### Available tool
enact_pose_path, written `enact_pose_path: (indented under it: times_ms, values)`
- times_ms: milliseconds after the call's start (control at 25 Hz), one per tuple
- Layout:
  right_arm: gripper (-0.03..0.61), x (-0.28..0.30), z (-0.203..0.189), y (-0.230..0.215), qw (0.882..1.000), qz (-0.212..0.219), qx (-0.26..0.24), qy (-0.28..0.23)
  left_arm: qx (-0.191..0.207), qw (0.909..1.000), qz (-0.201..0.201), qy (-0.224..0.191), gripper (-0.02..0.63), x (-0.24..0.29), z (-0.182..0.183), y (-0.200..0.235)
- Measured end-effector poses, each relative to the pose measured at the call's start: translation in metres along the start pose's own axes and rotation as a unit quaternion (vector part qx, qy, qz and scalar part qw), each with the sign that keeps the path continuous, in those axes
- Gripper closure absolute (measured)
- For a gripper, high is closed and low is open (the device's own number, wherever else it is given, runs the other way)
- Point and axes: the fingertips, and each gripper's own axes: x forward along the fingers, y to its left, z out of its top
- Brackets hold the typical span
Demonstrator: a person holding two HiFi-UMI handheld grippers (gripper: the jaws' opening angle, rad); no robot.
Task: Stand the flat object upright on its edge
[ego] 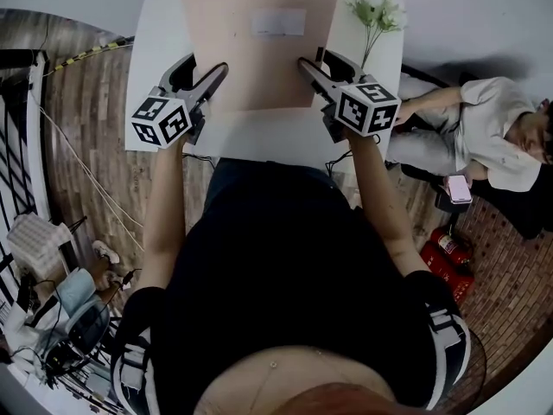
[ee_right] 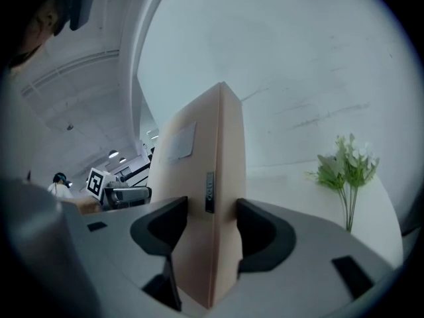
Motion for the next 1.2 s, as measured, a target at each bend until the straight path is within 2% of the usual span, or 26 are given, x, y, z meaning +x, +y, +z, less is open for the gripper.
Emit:
enact_pose_path:
  times_ms: [240, 400, 840, 1200]
  values:
    - [0.339, 0.001, 0.008, 0.006, 0.997, -0.003, -0.074, -0.011, 0.030, 0.9995, 0.012, -0.004, 0.314, -0.003, -0.003, 0.001]
    - [0.341, 0.001, 0.008, 0.009, 0.994, -0.003, -0.107, -0.017, 0.051, 0.9985, 0.021, -0.006, 0.316, -0.006, -0.006, 0.000]
    - [0.345, 0.006, 0.000, 0.007, 0.988, -0.003, -0.147, -0.043, 0.106, 0.9934, 0.040, -0.017, 0.321, -0.007, -0.011, 0.002]
    - [0.347, 0.005, -0.002, 0.012, 0.982, -0.016, -0.182, -0.048, 0.130, 0.9901, 0.052, -0.013, 0.324, -0.010, -0.015, 0.002]
